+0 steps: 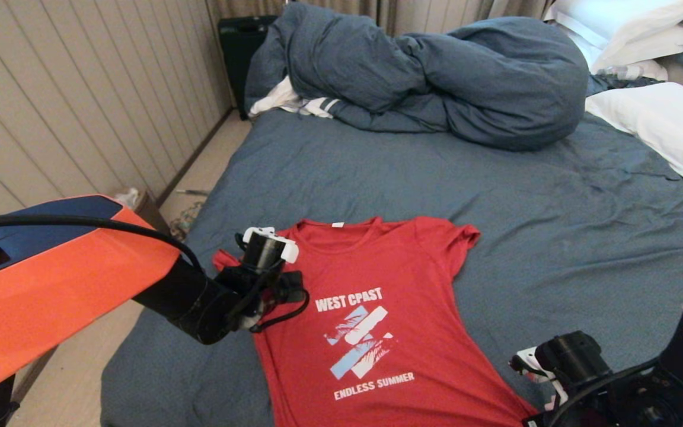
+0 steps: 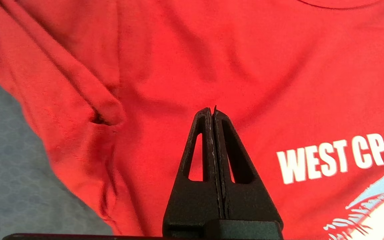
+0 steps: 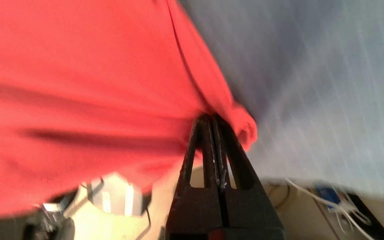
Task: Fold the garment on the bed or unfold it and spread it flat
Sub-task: Unford the red T-shirt
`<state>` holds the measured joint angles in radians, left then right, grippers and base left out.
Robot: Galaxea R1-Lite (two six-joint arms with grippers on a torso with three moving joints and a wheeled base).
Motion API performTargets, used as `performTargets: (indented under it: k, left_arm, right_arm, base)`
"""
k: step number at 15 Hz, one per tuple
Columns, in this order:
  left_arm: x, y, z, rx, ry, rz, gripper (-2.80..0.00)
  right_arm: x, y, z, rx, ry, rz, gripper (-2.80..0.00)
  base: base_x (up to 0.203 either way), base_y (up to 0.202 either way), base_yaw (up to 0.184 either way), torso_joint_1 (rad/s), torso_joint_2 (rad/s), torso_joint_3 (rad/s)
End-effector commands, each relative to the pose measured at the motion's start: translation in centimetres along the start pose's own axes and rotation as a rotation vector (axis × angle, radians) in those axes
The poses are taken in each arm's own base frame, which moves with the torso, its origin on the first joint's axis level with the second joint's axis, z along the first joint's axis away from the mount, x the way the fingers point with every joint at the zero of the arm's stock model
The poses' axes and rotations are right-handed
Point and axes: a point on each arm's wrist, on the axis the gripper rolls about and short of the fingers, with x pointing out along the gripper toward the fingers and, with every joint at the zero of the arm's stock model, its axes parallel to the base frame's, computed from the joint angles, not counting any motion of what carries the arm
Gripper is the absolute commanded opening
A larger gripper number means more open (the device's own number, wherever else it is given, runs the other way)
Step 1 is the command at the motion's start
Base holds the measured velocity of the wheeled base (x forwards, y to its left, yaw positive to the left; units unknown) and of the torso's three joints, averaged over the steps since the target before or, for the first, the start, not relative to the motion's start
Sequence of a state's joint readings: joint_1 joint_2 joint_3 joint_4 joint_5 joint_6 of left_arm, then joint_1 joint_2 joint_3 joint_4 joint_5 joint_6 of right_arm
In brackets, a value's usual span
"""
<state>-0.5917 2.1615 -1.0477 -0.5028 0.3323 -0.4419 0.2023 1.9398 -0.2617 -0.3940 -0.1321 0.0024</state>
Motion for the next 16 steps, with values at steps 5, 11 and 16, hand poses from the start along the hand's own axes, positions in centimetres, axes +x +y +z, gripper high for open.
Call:
performTargets:
  k: [5, 11, 16]
  left_arm:
    - [-0.1, 0.0, 0.1, -0.005, -0.007, -0.001, -2.8]
    - [-0.4, 0.0, 0.5, -0.01, -0.018, -0.005, -2.8]
    - [-4.4, 0.2, 3.2, -0.036, -0.094, -0.042, -2.8]
  right_arm:
    - [-1.0, -0.3, -1.2, -0.003, -0.01, 0.001, -2.8]
    - [-1.5, -0.9, -1.6, 0.028, -0.025, -0.007, -2.8]
    - [-5.1, -1.4, 0.2, 0.059, -0.258, -0.005, -2.8]
  base:
    - [0.0, 0.0, 0.0, 0.0, 0.0, 0.0]
    - [0.0, 0.0, 0.0, 0.0, 0.0, 0.0]
    - [0.0, 0.0, 0.0, 0.0, 0.0, 0.0]
